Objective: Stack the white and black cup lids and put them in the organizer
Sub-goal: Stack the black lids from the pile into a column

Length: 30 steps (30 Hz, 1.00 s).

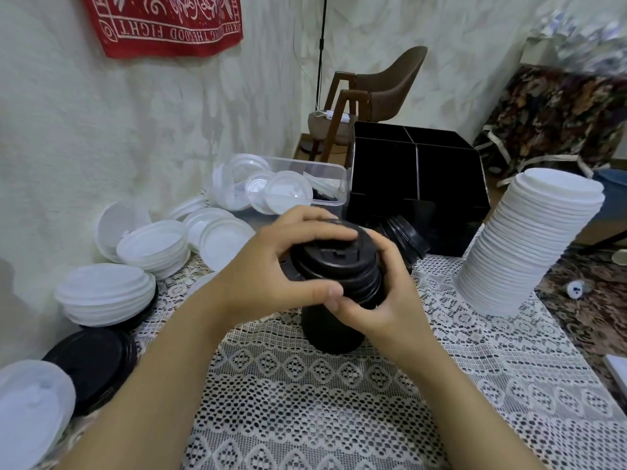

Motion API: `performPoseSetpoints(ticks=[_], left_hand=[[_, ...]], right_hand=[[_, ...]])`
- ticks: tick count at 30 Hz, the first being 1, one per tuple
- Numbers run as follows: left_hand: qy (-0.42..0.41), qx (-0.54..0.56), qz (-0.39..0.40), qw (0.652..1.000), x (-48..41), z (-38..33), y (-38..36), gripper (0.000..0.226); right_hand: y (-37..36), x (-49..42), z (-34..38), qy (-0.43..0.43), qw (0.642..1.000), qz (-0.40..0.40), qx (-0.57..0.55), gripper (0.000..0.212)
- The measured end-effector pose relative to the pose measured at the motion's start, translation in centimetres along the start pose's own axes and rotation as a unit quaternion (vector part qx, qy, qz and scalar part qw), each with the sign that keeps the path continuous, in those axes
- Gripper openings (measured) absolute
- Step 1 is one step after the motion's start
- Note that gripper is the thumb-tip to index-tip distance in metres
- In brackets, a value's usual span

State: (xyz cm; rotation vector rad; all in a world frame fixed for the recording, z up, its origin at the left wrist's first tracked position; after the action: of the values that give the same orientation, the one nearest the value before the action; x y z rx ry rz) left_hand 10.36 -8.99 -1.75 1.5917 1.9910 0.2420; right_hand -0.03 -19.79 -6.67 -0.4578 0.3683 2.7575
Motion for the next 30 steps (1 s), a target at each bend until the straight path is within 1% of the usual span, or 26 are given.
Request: performPoseSetpoints(ticks=[4,8,18,22,24,27,30], left_hand=[[0.023,-0.04,0.033,0.998,-0.2,0.5,-0.5,0.047],[0.038,-0.035,0.053,0.997,-0.3,0.7,-0.9,0.047],[0.086,0.033,0.116,0.989,-0.2,1.4,-1.8,0.049],[0.106,0.074,0.128,0.983,0.0,1.5,-1.9,0.052],[0.118,0.103,0.133,0.979,0.1,1.4,-1.8,0.053],[0.125,0.121,0.137,0.975,0.1,1.5,-1.8,0.064],[0.132,0.155,0.141,0.969,0.1,2.4,-1.7,0.073]], right_hand=[[0.3,-0.1,-0.3,-0.012,1.0,0.01,-0.003,0.086],[0.6,-0.1,-0.5,-0.019,1.0,0.019,-0.007,0.089],[0.7,0.0,-0.4,-0.028,0.999,0.046,0.008,0.098],[0.7,0.0,-0.4,-0.03,0.998,0.054,0.016,0.112],[0.6,0.0,-0.1,-0.019,0.998,0.058,0.015,0.114],[0.1,0.0,0.3,0.008,0.998,0.053,0.031,0.106],[-0.3,-0.1,0.5,0.036,0.996,0.033,0.069,0.082]])
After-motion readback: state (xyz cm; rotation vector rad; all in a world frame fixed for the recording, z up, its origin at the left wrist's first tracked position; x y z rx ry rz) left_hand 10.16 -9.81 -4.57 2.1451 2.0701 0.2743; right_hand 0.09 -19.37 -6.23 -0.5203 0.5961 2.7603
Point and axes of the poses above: each hand's wrist, its own x-axis away from the middle knuckle, its own y-axis out of the back of the hand, z = x × y, the point moved 5 cm from there along -x, towards the middle knuckle, and after that the axes turned 12 degrees about z, right-handed, at the moved point
